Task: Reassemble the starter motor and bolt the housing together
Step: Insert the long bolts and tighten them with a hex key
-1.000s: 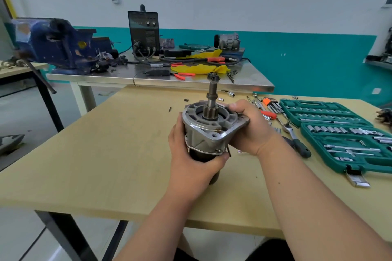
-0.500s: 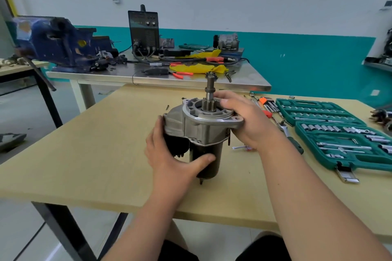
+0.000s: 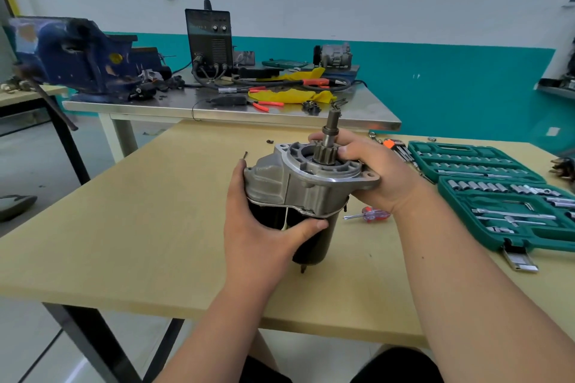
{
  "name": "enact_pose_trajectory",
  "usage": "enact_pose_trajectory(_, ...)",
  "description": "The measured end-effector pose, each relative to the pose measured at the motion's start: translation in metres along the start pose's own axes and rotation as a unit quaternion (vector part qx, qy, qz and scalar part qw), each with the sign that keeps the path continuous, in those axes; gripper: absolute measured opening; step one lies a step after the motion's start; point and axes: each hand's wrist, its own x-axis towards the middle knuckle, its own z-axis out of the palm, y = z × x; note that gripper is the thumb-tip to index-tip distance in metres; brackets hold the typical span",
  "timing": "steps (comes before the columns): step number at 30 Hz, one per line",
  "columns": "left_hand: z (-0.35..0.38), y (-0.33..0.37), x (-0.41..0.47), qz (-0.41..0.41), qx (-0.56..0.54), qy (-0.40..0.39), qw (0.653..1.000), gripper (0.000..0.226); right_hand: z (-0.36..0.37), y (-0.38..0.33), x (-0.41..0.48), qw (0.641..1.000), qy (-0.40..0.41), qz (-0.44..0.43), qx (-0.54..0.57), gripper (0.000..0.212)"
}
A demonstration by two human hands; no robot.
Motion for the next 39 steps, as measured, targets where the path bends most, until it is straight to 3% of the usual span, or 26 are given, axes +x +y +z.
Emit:
enact_pose_trajectory(9,-0.008,-0.002,0.012,0.048,0.012,-0.042,0.998,0.105,-0.008,-0.002,0.008,0.999,-0.031,0.039,0.014,0.041)
enact_pose_trajectory(15,-0.024,0.005,0.027,0.062,0.003,-0.106,0.992,0.072,-0.009,-0.002,0.011,0.998,-0.039,0.048,-0.003,0.042)
enact_pose_trajectory(17,-0.028,0.007,0.038,0.048,0.004,-0.131,0.990,0.049,-0.009,-0.001,0.012,0.998,-0.043,0.051,-0.004,0.042)
enact_pose_trajectory(19,-0.026,0.007,0.042,0.028,-0.008,-0.129,0.991,0.029,-0.009,-0.001,0.013,0.998,-0.046,0.053,-0.003,0.042)
enact_pose_trajectory(23,-0.022,0.002,0.036,0.015,-0.025,-0.076,0.997,0.018,-0.007,-0.003,0.017,0.996,-0.057,0.068,-0.011,0.041)
enact_pose_trajectory(27,-0.020,0.000,0.032,0.004,-0.042,-0.024,0.999,0.025,-0.004,-0.003,0.022,0.995,-0.056,0.081,-0.007,0.041)
enact_pose_trajectory(35,-0.020,0.006,0.035,-0.005,-0.082,-0.029,0.996,0.024,-0.002,-0.004,0.026,0.994,-0.060,0.086,-0.026,0.042)
enact_pose_trajectory(39,-0.014,0.007,0.043,-0.011,-0.078,0.011,0.997,0.024,-0.009,0.003,0.038,0.994,-0.082,0.069,0.026,0.040)
